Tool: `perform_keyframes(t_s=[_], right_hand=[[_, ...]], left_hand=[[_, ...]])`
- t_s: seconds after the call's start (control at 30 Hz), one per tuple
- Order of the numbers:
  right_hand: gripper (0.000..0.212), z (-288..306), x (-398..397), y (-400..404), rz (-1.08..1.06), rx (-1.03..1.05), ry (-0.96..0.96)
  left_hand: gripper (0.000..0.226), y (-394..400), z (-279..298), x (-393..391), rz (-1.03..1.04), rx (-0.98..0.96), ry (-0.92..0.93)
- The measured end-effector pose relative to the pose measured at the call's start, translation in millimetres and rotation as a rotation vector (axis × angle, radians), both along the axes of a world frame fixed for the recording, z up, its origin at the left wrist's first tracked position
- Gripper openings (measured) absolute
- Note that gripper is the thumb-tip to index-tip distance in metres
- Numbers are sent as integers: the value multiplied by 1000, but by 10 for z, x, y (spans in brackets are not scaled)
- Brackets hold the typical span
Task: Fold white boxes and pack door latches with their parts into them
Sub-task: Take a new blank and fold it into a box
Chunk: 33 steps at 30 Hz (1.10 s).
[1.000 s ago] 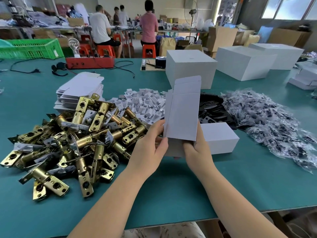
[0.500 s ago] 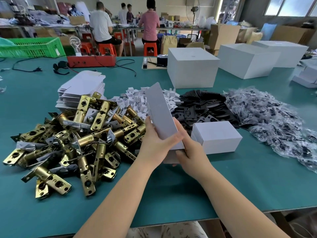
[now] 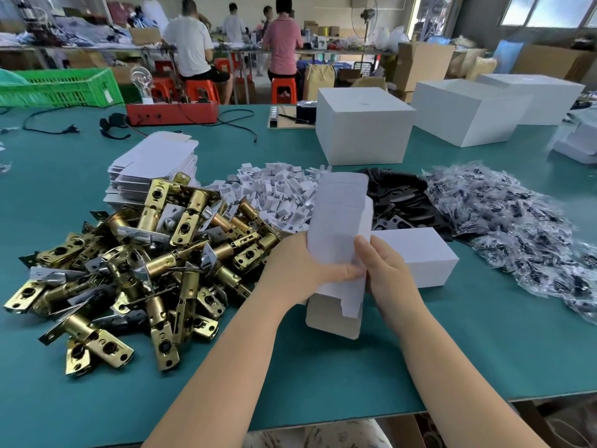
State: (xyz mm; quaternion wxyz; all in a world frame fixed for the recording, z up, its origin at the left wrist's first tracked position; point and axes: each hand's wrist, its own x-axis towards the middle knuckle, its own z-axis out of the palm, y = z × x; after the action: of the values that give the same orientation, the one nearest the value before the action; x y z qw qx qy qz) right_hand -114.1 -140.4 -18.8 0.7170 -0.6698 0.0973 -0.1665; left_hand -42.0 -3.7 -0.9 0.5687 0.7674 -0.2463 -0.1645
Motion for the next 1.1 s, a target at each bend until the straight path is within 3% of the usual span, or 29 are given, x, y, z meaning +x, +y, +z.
perform_keyframes(t_s=[0.07,0.17,0.3,0.43,0.5,0.6,0.73,0.93,1.1], right_hand=[[38,-1,10,8,-66,47,5],[20,-10,29,-4,-119,12,36],[20,-40,49,-6,-150,-67,61],[18,-44,54,6,-205,-133,50],[17,-58,50,33,-247,-222,30],[35,-82,34,103,-356,-418,5],[40,-76,34,134,-450,-493,-21],[40,-74,44,148,-437,-419,-36],[37,-56,45,126,-393,-356,-17]], left_hand=[[30,-12,-39,-34,-11,-43,-2],[33,34,-54,-27,70,-135,83],[61,62,-76,12,141,-225,186],[77,24,-91,-26,163,-268,68],[71,17,-102,-27,160,-270,21],[57,7,-81,-41,213,-258,-34],[55,-17,-78,-76,264,-228,-146],[43,-102,-177,-32,357,-208,-262],[43,-118,-224,-6,386,-263,-126]])
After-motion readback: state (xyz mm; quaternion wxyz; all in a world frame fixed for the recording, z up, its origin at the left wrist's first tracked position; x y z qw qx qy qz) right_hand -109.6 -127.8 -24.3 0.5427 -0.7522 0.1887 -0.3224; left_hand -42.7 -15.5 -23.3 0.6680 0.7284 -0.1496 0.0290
